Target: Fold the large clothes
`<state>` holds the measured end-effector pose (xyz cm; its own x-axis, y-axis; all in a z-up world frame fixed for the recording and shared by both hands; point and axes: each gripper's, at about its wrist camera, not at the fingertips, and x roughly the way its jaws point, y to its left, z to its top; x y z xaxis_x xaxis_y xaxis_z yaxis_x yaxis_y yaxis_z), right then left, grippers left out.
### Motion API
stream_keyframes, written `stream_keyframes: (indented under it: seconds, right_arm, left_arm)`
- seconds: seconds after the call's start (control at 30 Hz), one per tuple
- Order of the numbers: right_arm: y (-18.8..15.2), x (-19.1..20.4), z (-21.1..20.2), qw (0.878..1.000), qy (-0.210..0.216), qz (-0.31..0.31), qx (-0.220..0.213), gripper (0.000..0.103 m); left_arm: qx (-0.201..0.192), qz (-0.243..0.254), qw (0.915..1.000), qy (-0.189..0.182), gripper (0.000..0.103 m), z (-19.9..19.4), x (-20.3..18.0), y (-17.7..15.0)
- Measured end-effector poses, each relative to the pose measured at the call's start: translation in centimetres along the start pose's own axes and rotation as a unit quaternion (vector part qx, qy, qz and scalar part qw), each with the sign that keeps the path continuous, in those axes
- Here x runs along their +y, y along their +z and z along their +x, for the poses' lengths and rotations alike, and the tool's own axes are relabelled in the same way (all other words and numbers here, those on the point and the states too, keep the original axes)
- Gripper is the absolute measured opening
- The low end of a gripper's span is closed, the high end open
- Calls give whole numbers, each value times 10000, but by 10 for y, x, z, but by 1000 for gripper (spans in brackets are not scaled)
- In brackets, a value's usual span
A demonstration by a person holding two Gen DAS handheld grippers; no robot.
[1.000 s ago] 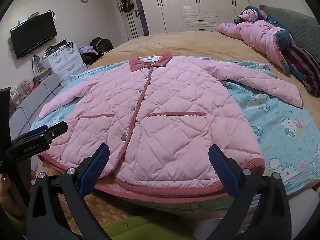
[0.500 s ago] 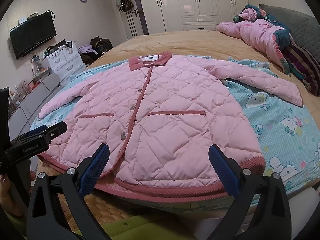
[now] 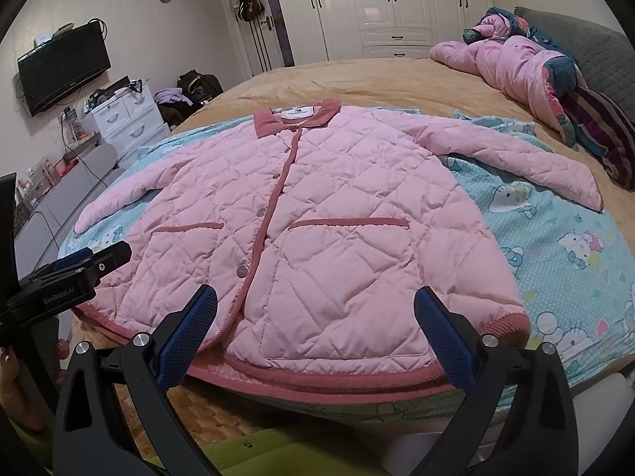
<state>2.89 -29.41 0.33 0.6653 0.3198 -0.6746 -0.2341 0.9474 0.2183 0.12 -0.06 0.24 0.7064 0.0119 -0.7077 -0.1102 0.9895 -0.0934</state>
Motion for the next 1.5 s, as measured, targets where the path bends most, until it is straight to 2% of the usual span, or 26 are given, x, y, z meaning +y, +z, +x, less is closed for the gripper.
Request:
stream_keyframes:
  seconds: [0.8,1.03,1.37,1.5]
  right_arm:
    - [10,9,18,9999,1,-70,116,99]
    - [33,9,30,9999,75,41,133,99]
    - [79,7,49,9999,59,115,40,99]
    - [97,5,58,9999,-88,92,9,99]
  left_arm:
    - [117,-22,9999,81,94,19,5,2]
    - [191,-66,9997,141,94,28,9,17]
    - [241,-74,9997,12,94,44,7,52]
    - [217,-39,9997,-53,94,51,3,69]
